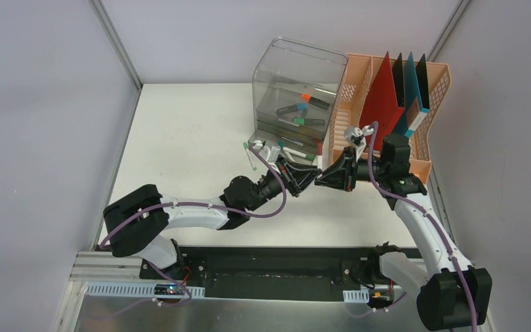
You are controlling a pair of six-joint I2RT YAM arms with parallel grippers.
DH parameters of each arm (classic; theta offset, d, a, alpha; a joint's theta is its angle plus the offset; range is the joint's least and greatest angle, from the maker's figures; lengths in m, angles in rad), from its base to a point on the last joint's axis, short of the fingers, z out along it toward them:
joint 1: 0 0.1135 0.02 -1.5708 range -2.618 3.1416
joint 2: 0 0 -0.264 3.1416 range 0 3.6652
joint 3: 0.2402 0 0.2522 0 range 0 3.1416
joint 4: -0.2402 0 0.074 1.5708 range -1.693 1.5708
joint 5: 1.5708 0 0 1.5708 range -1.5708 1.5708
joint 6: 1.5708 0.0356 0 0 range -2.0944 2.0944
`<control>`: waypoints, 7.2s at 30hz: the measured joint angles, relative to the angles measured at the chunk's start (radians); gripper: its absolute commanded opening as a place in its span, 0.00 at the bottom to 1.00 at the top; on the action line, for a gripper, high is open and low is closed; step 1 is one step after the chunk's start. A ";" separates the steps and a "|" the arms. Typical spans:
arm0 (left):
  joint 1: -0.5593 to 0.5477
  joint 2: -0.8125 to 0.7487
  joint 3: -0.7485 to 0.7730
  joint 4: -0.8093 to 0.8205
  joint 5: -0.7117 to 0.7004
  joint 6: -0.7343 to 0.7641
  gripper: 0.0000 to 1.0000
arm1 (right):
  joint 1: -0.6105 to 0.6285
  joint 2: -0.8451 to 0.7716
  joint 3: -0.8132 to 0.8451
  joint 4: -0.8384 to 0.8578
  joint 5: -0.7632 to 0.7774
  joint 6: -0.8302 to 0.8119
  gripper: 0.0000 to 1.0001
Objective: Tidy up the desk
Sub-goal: Place the stationery in the drawer, then pick up the stationery from the center of the board.
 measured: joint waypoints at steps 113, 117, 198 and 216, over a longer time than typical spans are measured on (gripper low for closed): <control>0.104 -0.725 -0.304 -1.038 -0.366 0.096 0.97 | 0.061 0.044 0.187 -0.386 0.494 -0.399 0.68; 0.214 -0.642 -0.264 -1.007 -0.267 0.059 0.94 | 0.050 0.040 0.187 -0.402 0.442 -0.433 0.68; 0.500 0.455 0.679 -1.686 -0.197 -0.079 0.00 | 0.000 -0.002 0.186 -0.440 0.344 -0.519 0.69; 0.500 0.162 0.402 -1.646 -0.233 -0.084 0.00 | -0.007 -0.006 0.186 -0.440 0.332 -0.518 0.69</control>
